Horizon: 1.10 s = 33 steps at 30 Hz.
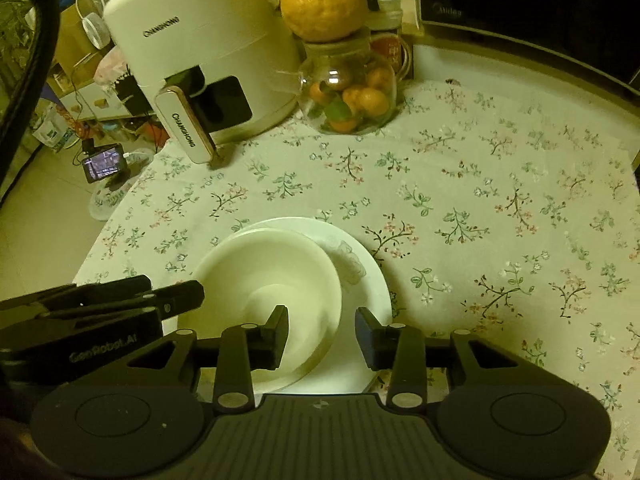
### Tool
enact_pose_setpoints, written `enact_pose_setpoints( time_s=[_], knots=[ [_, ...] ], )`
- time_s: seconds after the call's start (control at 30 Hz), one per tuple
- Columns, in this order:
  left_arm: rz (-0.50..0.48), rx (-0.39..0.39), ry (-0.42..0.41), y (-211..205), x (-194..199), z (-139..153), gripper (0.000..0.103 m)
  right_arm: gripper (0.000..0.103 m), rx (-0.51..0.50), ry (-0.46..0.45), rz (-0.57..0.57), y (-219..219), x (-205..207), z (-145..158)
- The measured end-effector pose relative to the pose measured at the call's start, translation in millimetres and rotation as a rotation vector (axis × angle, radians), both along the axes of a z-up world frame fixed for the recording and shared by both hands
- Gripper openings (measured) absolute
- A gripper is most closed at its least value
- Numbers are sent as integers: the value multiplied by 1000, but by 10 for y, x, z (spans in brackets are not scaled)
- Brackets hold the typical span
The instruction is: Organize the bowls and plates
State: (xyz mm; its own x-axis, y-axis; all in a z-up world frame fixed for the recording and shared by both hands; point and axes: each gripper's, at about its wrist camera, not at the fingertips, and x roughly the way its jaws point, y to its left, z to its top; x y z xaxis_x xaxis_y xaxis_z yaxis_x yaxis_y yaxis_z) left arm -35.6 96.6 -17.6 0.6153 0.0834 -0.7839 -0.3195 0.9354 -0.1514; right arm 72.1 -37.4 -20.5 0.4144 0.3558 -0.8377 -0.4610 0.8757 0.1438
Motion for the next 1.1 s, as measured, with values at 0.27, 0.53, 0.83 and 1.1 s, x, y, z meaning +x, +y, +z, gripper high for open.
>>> enact_pose_setpoints(
  time_s=[0.27,0.53,0.83,1.1],
  knots=[
    [-47,114,-66,-181,-389,338,75,43,21,-93,-70,-197,-513,196],
    [-110,94,-133,-293,-816,666,92,58,76,-136,-158,-335,-1107,423],
    [-127,96,-213,-354,-1229,954,103,73,85,-193,-184,-362,-1658,775],
    [-127,94,-227,-351,-1433,1087,103,91,59,-249,-188,-371,-1944,965]
  ],
)
